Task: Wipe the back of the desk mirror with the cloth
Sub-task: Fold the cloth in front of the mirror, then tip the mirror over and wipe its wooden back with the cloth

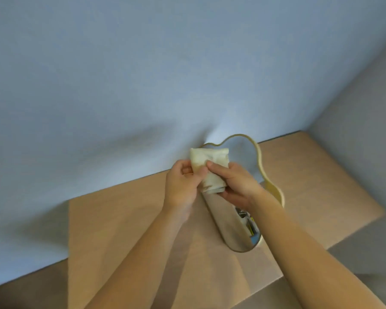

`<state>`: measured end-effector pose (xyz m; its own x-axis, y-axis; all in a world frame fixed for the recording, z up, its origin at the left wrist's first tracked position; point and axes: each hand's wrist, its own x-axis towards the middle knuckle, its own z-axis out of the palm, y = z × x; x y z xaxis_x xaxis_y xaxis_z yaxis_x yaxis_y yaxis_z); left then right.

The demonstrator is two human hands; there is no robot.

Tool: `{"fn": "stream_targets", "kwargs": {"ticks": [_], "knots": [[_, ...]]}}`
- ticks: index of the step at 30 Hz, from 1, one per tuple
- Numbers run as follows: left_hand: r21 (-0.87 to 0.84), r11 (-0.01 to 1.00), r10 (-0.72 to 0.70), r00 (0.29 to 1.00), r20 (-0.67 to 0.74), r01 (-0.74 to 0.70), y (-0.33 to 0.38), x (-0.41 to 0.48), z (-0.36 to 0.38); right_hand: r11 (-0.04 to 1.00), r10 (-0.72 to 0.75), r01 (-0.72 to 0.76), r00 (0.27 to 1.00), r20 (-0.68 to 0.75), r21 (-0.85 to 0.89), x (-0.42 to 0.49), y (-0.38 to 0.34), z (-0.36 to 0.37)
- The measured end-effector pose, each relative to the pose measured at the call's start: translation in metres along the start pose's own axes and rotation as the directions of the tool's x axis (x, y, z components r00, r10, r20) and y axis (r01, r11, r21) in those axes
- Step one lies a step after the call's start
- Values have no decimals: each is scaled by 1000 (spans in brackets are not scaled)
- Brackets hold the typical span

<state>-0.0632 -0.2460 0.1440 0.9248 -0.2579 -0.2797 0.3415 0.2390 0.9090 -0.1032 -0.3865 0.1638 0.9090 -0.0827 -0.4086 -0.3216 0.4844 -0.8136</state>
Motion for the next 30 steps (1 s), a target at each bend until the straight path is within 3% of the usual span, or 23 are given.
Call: {"fn": "stream_targets", "kwargs": {"ticks": [4, 6, 9, 11, 15, 22, 30], "knots": [[323, 919, 182, 969, 165, -228, -10, -20, 75, 988, -157, 156, 981, -112, -16, -55, -38, -57], [498, 791, 269, 933, 238, -355, -19, -29, 109, 973, -228, 221, 960, -164, -64, -75, -48, -87], [624, 624, 359, 882, 306, -470, -37, -37, 151, 960, -278, 266, 939, -201, -87, -92, -55, -131], [697, 557, 329, 890, 314, -452, -49, -37, 172, 964, -265, 255, 940, -216, -77, -94, -57, -155], [785, 518, 284, 934, 217, -340, -72, -19, 196, 977, -214, 211, 940, -266, -40, -83, -54, -195], [892, 410, 242, 966, 95, -190, -104, 11, 227, 974, -208, 156, 899, -385, -163, -61, -32, -237], [873, 466, 275, 961, 14, -146, -118, 17, 235, 979, -180, 131, 915, -362, -157, -48, -5, -246]]}}
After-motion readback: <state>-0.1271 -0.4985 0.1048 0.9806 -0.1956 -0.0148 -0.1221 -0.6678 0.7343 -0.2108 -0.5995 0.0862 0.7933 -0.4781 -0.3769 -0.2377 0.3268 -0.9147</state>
